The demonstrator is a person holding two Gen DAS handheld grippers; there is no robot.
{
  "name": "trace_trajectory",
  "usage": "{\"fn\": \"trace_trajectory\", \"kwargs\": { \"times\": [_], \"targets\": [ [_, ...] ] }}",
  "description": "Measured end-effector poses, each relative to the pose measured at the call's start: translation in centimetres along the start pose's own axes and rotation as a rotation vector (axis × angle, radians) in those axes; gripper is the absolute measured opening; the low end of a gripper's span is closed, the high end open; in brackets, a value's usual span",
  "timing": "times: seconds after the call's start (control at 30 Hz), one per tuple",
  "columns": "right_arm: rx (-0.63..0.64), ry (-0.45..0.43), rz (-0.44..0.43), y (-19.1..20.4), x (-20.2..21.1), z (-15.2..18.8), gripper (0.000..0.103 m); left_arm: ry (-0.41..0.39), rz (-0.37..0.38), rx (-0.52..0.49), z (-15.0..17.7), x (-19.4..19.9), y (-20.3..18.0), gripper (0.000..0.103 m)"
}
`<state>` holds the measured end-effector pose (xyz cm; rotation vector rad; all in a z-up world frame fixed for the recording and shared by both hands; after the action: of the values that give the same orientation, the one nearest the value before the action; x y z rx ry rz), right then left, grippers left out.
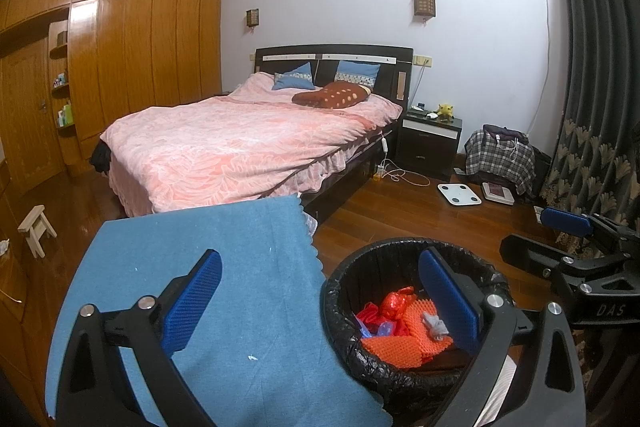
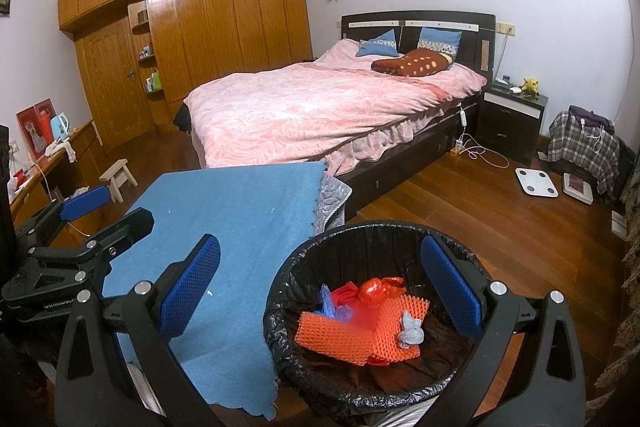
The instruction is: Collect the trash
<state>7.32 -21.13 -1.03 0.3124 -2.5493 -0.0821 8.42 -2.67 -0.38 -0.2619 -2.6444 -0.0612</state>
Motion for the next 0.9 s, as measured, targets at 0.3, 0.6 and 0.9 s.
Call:
{"fn": "trace_trajectory", "kwargs": {
  "times": [0.3, 0.6, 0.9],
  "targets": [
    [-0.001, 0.001, -0.001, 0.3, 0.0, 0.2, 0.098, 0.005, 0.002, 0.002, 0.3, 0.0, 0.0, 0.097],
    [-0.005, 0.007, 0.000, 0.4, -0.3, 0.8, 0.098, 0.008, 0.003, 0.001, 0.5, 0.0, 0.0, 0.097],
    [-0.009, 0.015, 0.000, 0.1, -0.7, 1.6, 0.098, 0.020, 0.011, 0.004, 1.1, -0.4, -0.2, 0.097]
  ]
}}
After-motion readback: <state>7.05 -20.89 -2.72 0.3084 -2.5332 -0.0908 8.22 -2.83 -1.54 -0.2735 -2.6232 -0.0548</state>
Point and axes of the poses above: each gripper's, at about its wrist camera, not at the fingertips, and x roughly against the way its jaws point, y to its left, z to its underside, the point moved 6 cm from there along -x, roughly the way its jaws point, and after that the axes turned 2 degrees about -z, right-handed, at the moved point
